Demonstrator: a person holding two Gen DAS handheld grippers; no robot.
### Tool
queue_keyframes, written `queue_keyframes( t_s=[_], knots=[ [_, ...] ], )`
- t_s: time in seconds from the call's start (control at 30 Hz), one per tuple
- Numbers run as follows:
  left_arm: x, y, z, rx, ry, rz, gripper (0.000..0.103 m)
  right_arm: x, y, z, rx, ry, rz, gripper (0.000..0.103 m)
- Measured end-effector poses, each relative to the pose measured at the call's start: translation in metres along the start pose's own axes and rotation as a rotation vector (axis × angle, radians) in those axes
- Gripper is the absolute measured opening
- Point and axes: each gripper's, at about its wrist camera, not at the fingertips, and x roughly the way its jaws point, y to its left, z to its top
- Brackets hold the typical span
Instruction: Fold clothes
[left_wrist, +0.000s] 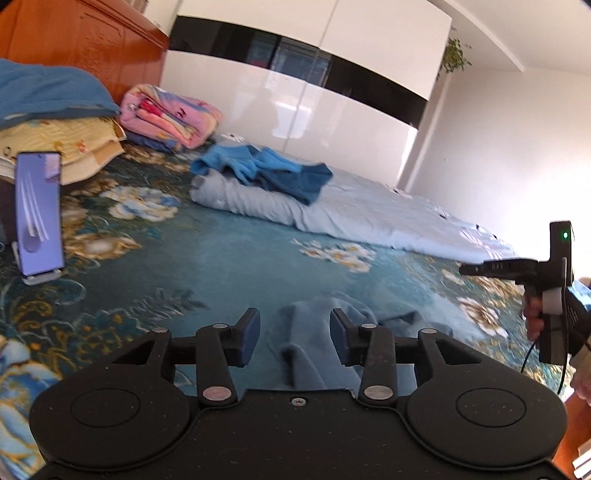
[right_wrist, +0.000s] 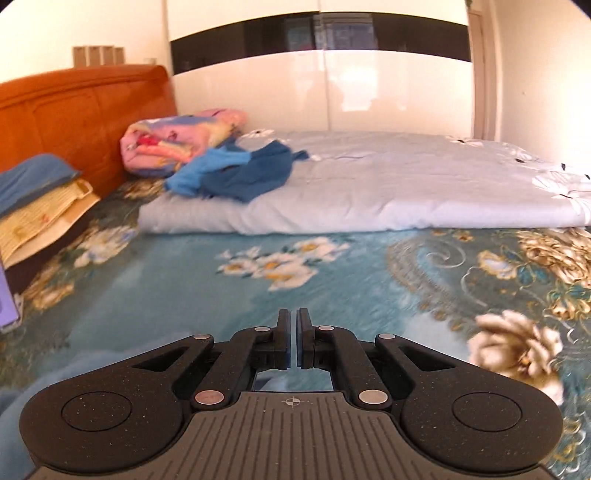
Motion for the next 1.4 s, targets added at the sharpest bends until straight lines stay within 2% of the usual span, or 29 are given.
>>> queue_keyframes(
  t_s=[0.13,0.23,0.27,0.33,0.47,0.73,0.8,0.87,0.93,1.0,1.03,1.07,1.17,1.27,1.4],
  knots=[
    [0.003,-0.011,-0.009,0.002,0.049,-0.037,0.040,-0.006,-0.003,-0.021,-0.026,0.050,0.064,0.003],
    [0.000,-0.019,-0.019,-0.006,0.089,-0.058,0.043,-0.010,0.000,-0.046,-0.052,0.103,0.108,0.010],
    [-0.001,-0.021,-0.023,-0.014,0.104,-0.066,0.046,-0.013,0.001,-0.053,-0.046,0.113,0.123,0.014],
    [-0.004,-0.026,-0.031,-0.029,0.140,-0.079,0.047,-0.018,0.002,-0.066,-0.033,0.132,0.153,0.039],
    [-0.010,-0.035,-0.046,-0.047,0.192,-0.087,0.052,-0.016,0.012,-0.081,-0.006,0.178,0.196,0.040],
    [0.005,-0.046,-0.066,-0.069,0.279,-0.099,0.052,0.003,0.033,-0.104,0.064,0.297,0.225,0.040],
    [0.011,-0.047,-0.071,-0.076,0.306,-0.098,0.052,0.004,0.035,-0.107,0.091,0.292,0.242,0.040],
    [0.014,-0.047,-0.075,-0.079,0.316,-0.107,0.051,0.005,0.037,-0.108,0.119,0.284,0.254,0.031],
    [0.016,-0.048,-0.078,-0.082,0.324,-0.115,0.049,0.006,0.034,-0.107,0.165,0.276,0.271,0.018],
    [0.018,-0.047,-0.080,-0.079,0.308,-0.103,0.040,0.005,0.029,-0.103,0.220,0.256,0.302,0.009],
    [0.018,-0.047,-0.079,-0.078,0.292,-0.094,0.029,0.004,0.027,-0.101,0.236,0.240,0.311,0.007],
    [0.017,-0.047,-0.076,-0.076,0.267,-0.085,0.021,0.002,0.027,-0.097,0.239,0.223,0.315,0.007],
    [0.015,-0.049,-0.061,-0.053,0.183,-0.091,0.008,-0.010,0.025,-0.084,0.253,0.145,0.353,0.005],
    [0.007,-0.056,-0.036,-0.017,0.082,-0.165,0.005,-0.029,0.016,-0.073,0.304,0.032,0.439,0.005],
    [-0.004,-0.069,-0.001,0.034,-0.048,-0.262,0.004,-0.058,0.004,-0.057,0.309,-0.078,0.450,0.004]
  ],
)
